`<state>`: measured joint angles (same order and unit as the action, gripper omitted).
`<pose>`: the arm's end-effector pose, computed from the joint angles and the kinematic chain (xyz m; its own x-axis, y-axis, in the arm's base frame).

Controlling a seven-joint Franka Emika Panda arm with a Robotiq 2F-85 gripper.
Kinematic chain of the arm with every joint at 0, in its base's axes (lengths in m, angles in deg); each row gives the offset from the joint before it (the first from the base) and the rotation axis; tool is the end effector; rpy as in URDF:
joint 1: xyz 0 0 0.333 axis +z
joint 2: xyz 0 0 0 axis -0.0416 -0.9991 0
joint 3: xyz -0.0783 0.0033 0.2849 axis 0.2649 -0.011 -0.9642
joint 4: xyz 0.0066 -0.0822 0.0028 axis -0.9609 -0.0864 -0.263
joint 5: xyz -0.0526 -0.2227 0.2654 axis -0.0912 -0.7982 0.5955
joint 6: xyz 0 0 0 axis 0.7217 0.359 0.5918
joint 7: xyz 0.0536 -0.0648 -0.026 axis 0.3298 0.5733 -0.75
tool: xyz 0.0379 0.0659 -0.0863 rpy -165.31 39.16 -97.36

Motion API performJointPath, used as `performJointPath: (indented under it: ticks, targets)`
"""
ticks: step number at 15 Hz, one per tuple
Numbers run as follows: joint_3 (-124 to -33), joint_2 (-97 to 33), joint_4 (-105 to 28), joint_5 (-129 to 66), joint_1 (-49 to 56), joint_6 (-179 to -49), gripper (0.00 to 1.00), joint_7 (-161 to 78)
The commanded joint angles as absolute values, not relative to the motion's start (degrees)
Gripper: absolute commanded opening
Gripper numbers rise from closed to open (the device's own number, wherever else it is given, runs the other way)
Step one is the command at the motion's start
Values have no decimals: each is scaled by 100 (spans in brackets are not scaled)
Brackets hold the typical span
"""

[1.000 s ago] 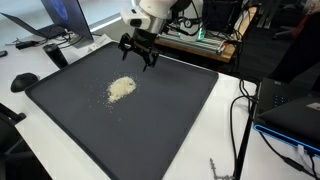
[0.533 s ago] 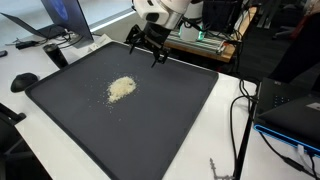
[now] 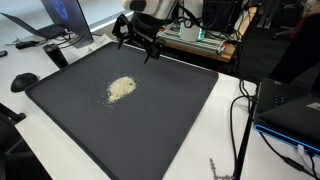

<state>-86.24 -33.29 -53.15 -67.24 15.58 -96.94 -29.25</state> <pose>0.5637 0.1273 0.3469 0.9406 0.3361 -0.0482 0.3080 -0.7848 0.5377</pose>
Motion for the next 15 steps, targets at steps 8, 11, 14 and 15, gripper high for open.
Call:
performJointPath:
  ticks: [8,11,14,15]
  targets:
    - [-8660,-5194,-2289,-4887,947,-8212,100,-5724]
    - [-8647,-5695,-1456,-4420,729,-7594,100,-6207]
    - [-8604,-6188,-672,-4121,551,-7024,100,-6393]
    - [-8592,-6330,-456,-4050,491,-6893,100,-6418]
